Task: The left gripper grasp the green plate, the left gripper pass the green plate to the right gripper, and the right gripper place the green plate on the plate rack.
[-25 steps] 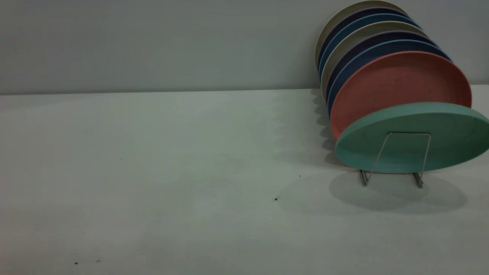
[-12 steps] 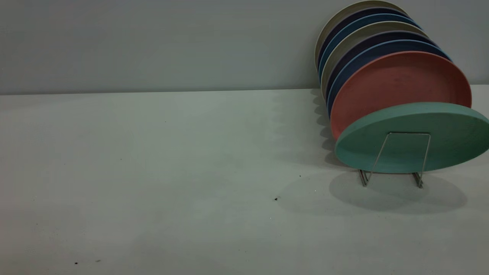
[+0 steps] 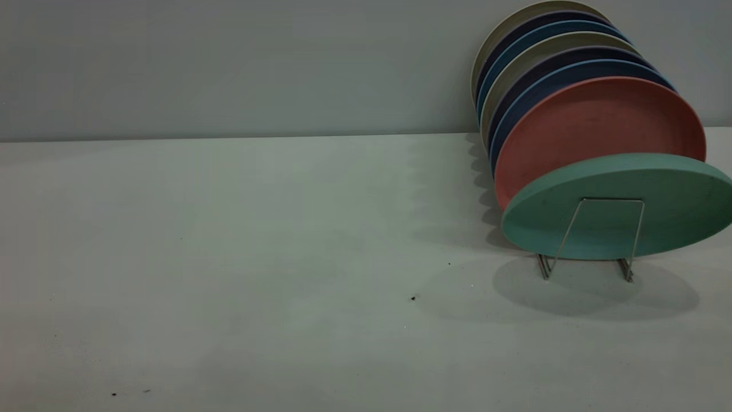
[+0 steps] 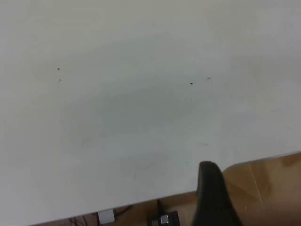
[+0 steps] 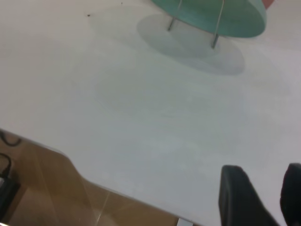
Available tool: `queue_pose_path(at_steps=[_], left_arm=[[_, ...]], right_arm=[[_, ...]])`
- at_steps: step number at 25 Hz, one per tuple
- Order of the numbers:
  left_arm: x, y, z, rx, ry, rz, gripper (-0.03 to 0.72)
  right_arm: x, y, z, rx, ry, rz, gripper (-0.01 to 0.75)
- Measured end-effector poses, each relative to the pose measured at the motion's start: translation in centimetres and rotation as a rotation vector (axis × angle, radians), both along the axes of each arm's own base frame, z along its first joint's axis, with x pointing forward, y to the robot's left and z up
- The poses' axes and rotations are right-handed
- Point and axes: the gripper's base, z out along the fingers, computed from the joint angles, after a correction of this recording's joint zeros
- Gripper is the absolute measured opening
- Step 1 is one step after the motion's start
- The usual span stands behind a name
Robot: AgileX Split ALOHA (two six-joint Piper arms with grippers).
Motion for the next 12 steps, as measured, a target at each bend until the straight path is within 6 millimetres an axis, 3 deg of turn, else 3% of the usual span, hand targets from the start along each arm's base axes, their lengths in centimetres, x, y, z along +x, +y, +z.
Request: queue_pose_path(at_steps=[12], left_arm=[[-0.3, 0.0, 0.02, -0.002, -0.025, 0.0, 0.489]], right_arm=[[-0.67, -0.15, 0.03, 0.014, -0.049, -0.035, 0.239]])
